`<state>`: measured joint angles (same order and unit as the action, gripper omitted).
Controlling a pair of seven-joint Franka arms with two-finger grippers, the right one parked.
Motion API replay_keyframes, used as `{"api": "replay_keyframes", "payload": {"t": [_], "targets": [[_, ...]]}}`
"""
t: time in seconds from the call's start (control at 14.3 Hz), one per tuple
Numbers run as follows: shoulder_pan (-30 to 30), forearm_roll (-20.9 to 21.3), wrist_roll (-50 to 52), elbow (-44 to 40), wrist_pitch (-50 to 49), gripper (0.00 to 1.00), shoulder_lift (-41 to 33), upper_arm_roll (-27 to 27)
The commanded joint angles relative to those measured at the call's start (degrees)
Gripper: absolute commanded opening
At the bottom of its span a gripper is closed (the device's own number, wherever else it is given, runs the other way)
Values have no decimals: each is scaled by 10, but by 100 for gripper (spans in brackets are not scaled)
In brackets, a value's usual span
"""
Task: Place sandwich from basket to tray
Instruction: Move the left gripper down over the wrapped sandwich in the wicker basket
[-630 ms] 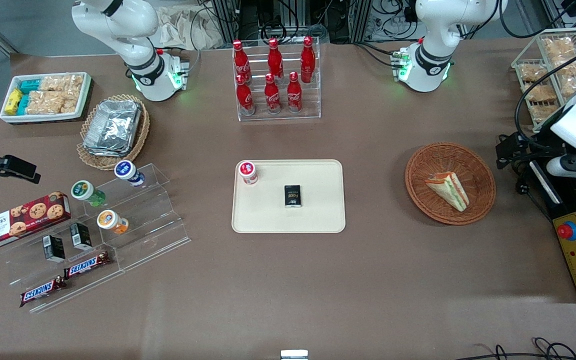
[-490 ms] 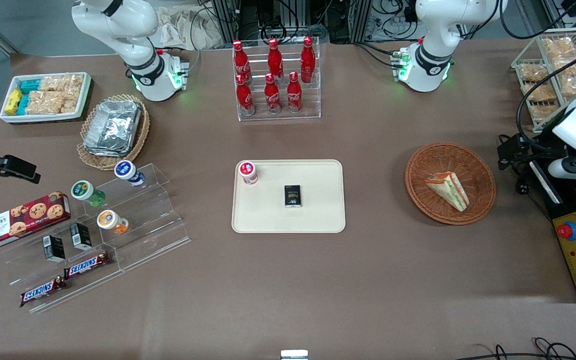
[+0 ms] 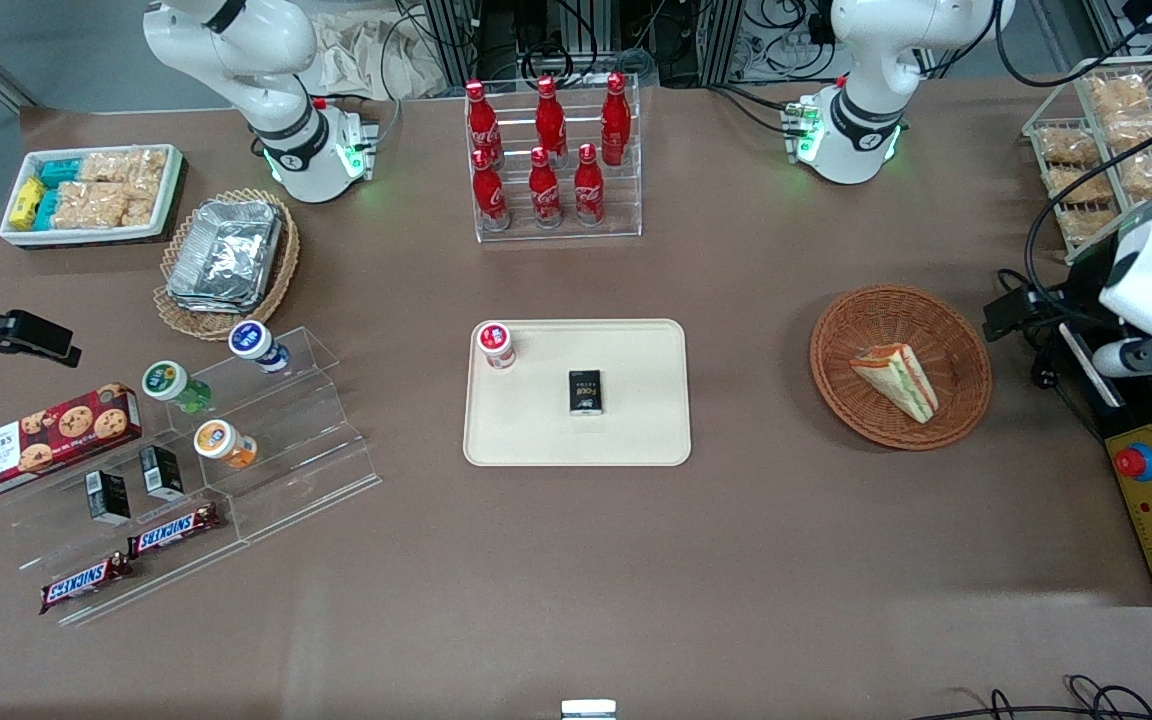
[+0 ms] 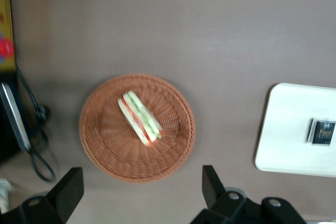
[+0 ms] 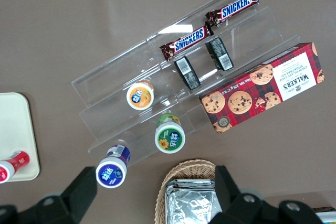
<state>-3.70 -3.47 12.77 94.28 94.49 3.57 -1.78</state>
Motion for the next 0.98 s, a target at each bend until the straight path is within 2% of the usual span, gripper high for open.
{"api": "replay_keyframes", "payload": {"t": [0.0, 0.14, 0.35, 0.91], "targets": [[9, -9, 141, 131, 113, 100, -52, 3], [9, -6, 252, 245, 225, 100, -80, 3], [9, -3, 318, 370, 378, 100, -79, 5], [10, -4, 333, 462, 524, 100, -16, 4]]}}
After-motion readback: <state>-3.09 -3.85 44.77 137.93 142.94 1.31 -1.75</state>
